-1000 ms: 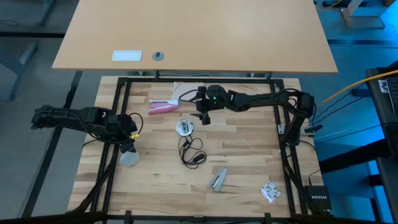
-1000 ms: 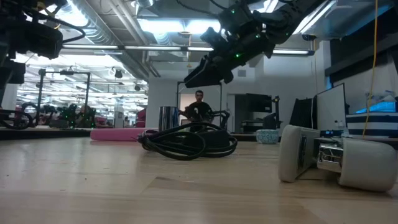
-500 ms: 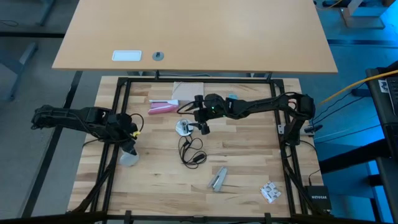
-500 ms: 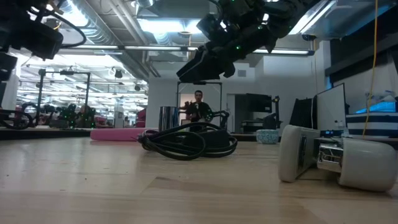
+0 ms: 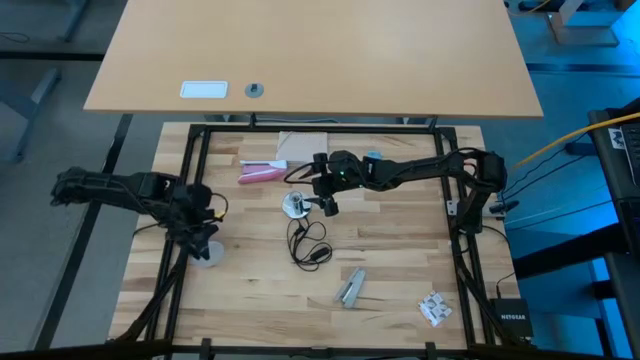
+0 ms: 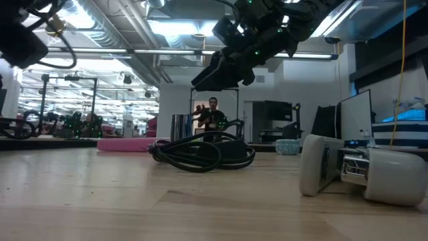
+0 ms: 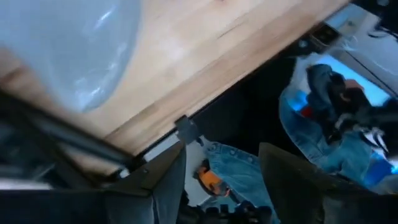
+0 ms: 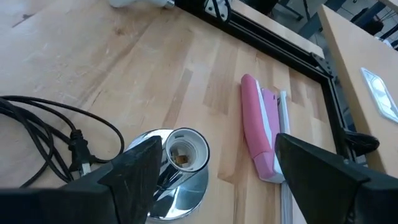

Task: Screw lightbulb
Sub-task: Insert light bulb into the lamp

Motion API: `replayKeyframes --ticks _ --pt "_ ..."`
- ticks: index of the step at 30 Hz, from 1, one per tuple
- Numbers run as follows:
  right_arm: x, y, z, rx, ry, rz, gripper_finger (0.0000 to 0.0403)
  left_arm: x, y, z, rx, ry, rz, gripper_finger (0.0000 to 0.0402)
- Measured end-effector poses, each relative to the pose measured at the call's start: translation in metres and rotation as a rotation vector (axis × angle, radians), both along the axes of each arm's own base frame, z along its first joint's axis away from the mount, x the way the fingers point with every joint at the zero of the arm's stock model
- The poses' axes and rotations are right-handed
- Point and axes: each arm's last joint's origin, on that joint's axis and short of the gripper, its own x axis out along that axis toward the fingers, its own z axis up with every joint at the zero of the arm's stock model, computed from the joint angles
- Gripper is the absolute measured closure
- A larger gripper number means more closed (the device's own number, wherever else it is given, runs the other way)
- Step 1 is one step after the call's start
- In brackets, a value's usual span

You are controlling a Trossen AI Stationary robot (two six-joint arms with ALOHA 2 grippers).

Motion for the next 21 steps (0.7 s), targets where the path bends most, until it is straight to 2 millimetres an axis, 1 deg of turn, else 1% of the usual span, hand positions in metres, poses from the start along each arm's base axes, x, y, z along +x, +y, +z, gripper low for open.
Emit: replayKeyframes --ticks 5,7,17,21 --pt "0.000 0.000 0.001 -0.002 -0.010 0.000 0.0086 -0.005 -0.002 -0.006 -0.007 0.217 0.078 0.0208" --pt "0.001 0.000 0.001 -0.002 -0.012 0.000 0.0086 -0.006 -0.002 -0.008 0.004 0.266 0.087 0.0208" --pt "0.001 0.000 0.001 -0.002 -0.012 0.000 0.0086 0.005 -0.002 -0.017 0.077 0.407 0.173 0.0208" --pt "0.001 0.000 0.001 -0.003 -0.012 0.000 0.0086 0.010 -0.003 -0.021 0.090 0.459 0.176 0.0208"
